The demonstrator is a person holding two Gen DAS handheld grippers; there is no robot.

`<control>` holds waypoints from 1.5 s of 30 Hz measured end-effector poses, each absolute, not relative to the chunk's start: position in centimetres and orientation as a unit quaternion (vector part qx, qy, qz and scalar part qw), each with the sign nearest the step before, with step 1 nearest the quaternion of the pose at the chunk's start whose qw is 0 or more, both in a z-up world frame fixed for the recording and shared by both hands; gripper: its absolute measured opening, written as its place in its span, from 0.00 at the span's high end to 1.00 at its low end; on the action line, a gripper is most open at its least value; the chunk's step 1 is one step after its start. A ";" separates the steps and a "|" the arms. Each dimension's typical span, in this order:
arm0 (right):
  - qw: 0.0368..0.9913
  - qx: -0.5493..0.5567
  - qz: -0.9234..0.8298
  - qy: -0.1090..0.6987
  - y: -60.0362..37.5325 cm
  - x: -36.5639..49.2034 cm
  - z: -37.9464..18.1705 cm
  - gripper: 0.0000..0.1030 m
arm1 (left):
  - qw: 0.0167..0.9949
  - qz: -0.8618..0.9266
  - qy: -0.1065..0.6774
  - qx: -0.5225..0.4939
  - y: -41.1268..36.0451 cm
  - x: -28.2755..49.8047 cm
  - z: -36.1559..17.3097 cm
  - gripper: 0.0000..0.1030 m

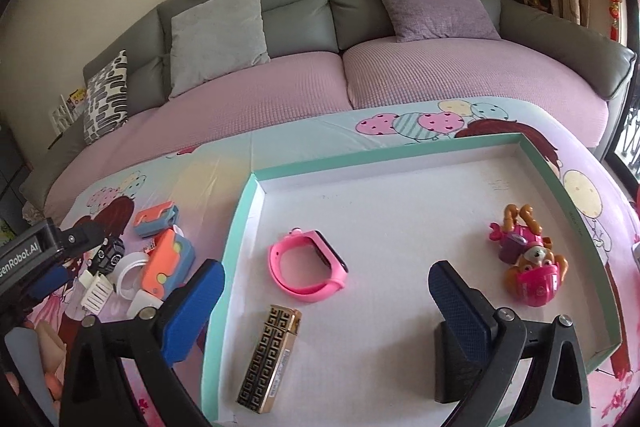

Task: Organize rigid objects
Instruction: 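Withdraw both tools from the tray back toward the remaining objects, then grasp the cream square holder with the left tool while the right tool grasps the white charger cube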

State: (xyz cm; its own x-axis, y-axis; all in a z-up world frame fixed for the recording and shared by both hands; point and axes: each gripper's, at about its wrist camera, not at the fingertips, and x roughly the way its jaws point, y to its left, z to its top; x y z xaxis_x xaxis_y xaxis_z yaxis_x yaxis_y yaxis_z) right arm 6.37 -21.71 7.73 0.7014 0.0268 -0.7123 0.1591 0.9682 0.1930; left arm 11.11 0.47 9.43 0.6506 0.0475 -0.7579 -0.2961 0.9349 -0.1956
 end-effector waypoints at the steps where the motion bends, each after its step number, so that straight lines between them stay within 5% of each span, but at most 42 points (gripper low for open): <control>1: 0.915 0.123 -0.031 0.384 -21.5 6.6 7.6 0.00 | 0.894 0.110 0.404 -0.161 1.3 11.2 9.4 0.03; 17: 0.914 0.092 0.015 0.394 -16.4 8.0 6.4 0.00 | 0.905 0.129 0.357 -0.190 6.9 10.0 9.0 0.03; 36: 0.894 0.046 0.082 0.438 -8.9 8.5 6.0 0.00 | 0.867 0.133 0.446 -0.176 11.8 10.0 4.5 0.03; 45: 0.884 0.004 0.108 0.455 -5.7 9.0 4.7 0.13 | 0.858 0.137 0.458 -0.190 12.8 10.3 3.1 0.03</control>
